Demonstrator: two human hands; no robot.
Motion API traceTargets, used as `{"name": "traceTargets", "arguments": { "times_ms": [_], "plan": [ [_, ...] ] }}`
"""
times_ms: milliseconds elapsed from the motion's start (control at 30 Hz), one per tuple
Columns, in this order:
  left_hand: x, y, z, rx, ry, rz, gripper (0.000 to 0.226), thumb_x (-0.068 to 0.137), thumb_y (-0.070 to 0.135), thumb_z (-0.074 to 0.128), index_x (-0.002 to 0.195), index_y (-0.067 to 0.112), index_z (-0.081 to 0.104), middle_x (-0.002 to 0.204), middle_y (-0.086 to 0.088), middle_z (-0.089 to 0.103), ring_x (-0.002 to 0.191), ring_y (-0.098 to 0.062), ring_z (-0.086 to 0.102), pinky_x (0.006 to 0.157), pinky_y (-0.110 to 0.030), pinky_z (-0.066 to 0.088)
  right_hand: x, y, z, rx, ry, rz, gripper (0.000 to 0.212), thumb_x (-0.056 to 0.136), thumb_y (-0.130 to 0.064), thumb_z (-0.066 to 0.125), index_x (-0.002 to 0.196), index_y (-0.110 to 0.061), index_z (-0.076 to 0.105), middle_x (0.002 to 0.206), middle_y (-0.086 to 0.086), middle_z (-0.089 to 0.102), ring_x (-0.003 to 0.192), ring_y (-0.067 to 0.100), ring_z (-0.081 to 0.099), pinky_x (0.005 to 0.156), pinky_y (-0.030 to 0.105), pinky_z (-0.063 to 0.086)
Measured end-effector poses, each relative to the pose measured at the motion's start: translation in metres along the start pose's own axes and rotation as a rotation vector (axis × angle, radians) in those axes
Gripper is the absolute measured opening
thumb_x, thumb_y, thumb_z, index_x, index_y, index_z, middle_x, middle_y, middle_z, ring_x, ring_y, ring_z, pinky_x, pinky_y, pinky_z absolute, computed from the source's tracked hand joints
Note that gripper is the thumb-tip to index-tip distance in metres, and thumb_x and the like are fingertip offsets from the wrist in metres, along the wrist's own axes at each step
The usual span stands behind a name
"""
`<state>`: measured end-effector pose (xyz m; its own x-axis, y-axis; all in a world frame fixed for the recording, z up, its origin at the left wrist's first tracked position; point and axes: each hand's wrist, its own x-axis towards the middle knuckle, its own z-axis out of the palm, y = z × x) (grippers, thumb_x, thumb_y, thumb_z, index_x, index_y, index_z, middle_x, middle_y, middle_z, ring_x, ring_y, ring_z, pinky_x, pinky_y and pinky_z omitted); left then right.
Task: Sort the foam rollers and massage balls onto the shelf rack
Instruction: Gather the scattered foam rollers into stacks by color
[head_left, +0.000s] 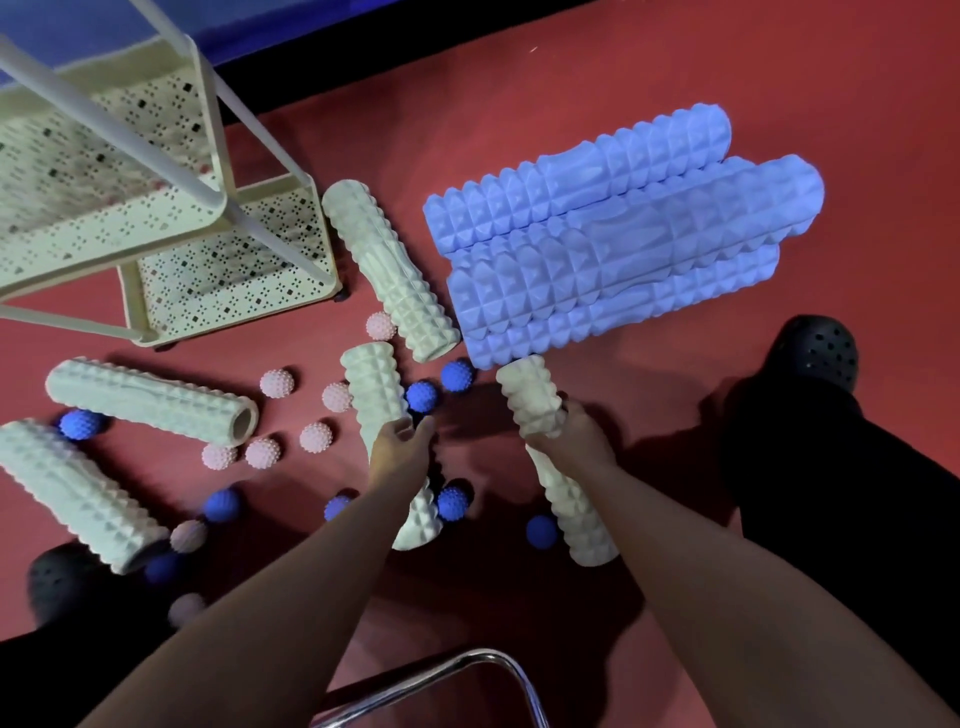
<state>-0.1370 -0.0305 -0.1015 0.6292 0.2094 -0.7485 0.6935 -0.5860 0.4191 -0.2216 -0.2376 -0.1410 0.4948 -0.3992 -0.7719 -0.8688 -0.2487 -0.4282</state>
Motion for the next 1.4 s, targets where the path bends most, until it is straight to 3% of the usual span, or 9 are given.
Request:
{"name": "traceTargets", "arguments": {
  "times_ms": [133, 333, 433, 533, 733, 1033, 1233, 1333, 1400],
  "plan": [
    [0.001, -0.023, -0.017, -0.04, 0.077, 0.004, 0.056, 0.091, 0.038, 0.068, 0.136, 0.009, 0.052, 0.127, -0.005, 0.063, 0.105, -0.019, 0.06, 0.084, -0.029, 0.041, -0.018, -0.016, 0.007, 0.032, 0.169, -0.076, 0.052, 0.071, -0.05, 0.075, 0.116, -0.03, 0.06, 0.109, -0.005, 0.065, 0.1, 0.021, 0.064, 0.088, 0.039, 0.053],
    [0.013, -0.043, -0.032, -0.022, 0.126, -0.095, 0.066, 0.082, 0.032, 0.079, 0.134, 0.011, 0.044, 0.136, -0.006, 0.048, 0.122, -0.028, 0.053, 0.104, -0.038, 0.044, -0.065, -0.028, 0.052, 0.067, 0.104, -0.238, 0.07, 0.083, -0.034, 0.079, 0.144, -0.014, 0.051, 0.142, 0.005, 0.055, 0.131, 0.019, 0.051, 0.111, 0.039, 0.041],
    [0.029, -0.056, -0.03, -0.196, -0.035, -0.167, 0.057, 0.073, 0.033, 0.085, 0.111, 0.022, 0.043, 0.12, -0.012, 0.067, 0.095, -0.029, 0.072, 0.087, -0.048, 0.06, -0.077, -0.033, 0.072, 0.088, 0.033, -0.215, 0.069, 0.085, -0.038, 0.076, 0.145, -0.017, 0.048, 0.143, 0.003, 0.054, 0.131, 0.017, 0.051, 0.11, 0.038, 0.042],
    [0.046, -0.069, -0.026, -0.185, -0.111, -0.181, 0.062, 0.074, 0.036, 0.084, 0.12, 0.012, 0.051, 0.113, -0.015, 0.069, 0.09, -0.03, 0.073, 0.081, -0.047, 0.062, -0.082, -0.034, 0.086, 0.086, -0.017, -0.215, 0.065, 0.089, -0.037, 0.072, 0.146, -0.018, 0.047, 0.146, 0.002, 0.052, 0.133, 0.016, 0.049, 0.111, 0.036, 0.04],
    [0.041, -0.059, -0.035, -0.184, -0.182, -0.19, 0.048, 0.08, 0.036, 0.082, 0.112, 0.005, 0.063, 0.1, -0.012, 0.072, 0.077, -0.022, 0.072, 0.053, -0.026, 0.057, -0.088, -0.037, 0.095, 0.079, -0.042, -0.204, 0.062, 0.091, -0.034, 0.071, 0.145, -0.016, 0.048, 0.145, 0.004, 0.053, 0.132, 0.016, 0.05, 0.11, 0.031, 0.04],
    [-0.016, -0.059, -0.059, -0.3, -0.233, -0.071, 0.063, 0.061, 0.052, 0.091, 0.099, 0.006, 0.069, 0.086, -0.01, 0.077, 0.076, -0.026, 0.076, 0.072, -0.046, 0.063, -0.11, -0.071, 0.076, 0.191, -0.034, -0.231, 0.062, 0.09, -0.033, 0.073, 0.145, -0.015, 0.049, 0.138, 0.002, 0.057, 0.128, 0.017, 0.053, 0.109, 0.035, 0.042],
    [-0.089, -0.028, -0.052, -0.331, -0.365, 0.156, 0.026, 0.087, 0.03, 0.078, 0.082, 0.007, 0.067, 0.064, 0.003, 0.07, 0.056, -0.011, 0.067, 0.048, -0.022, 0.049, -0.141, -0.095, 0.037, 0.415, -0.112, -0.267, 0.043, 0.092, -0.026, 0.071, 0.132, -0.015, 0.059, 0.118, -0.005, 0.07, 0.11, 0.013, 0.068, 0.099, 0.033, 0.054],
    [-0.114, -0.014, -0.047, -0.379, -0.41, 0.181, 0.05, 0.08, 0.043, 0.082, 0.102, 0.003, 0.064, 0.084, -0.005, 0.077, 0.074, -0.018, 0.075, 0.067, -0.033, 0.06, -0.154, -0.096, 0.009, 0.46, -0.083, -0.296, 0.021, 0.092, -0.026, 0.072, 0.111, -0.02, 0.067, 0.097, -0.004, 0.076, 0.09, 0.005, 0.073, 0.085, 0.028, 0.058],
    [-0.135, -0.006, -0.047, -0.374, -0.439, 0.213, 0.074, 0.067, 0.06, 0.083, 0.114, 0.007, 0.061, 0.097, -0.009, 0.077, 0.087, -0.024, 0.076, 0.082, -0.045, 0.061, -0.165, -0.095, -0.011, 0.511, -0.079, -0.276, 0.036, 0.083, -0.038, 0.079, 0.112, -0.021, 0.068, 0.097, 0.0, 0.077, 0.089, 0.014, 0.075, 0.087, 0.039, 0.06]
  ]
}}
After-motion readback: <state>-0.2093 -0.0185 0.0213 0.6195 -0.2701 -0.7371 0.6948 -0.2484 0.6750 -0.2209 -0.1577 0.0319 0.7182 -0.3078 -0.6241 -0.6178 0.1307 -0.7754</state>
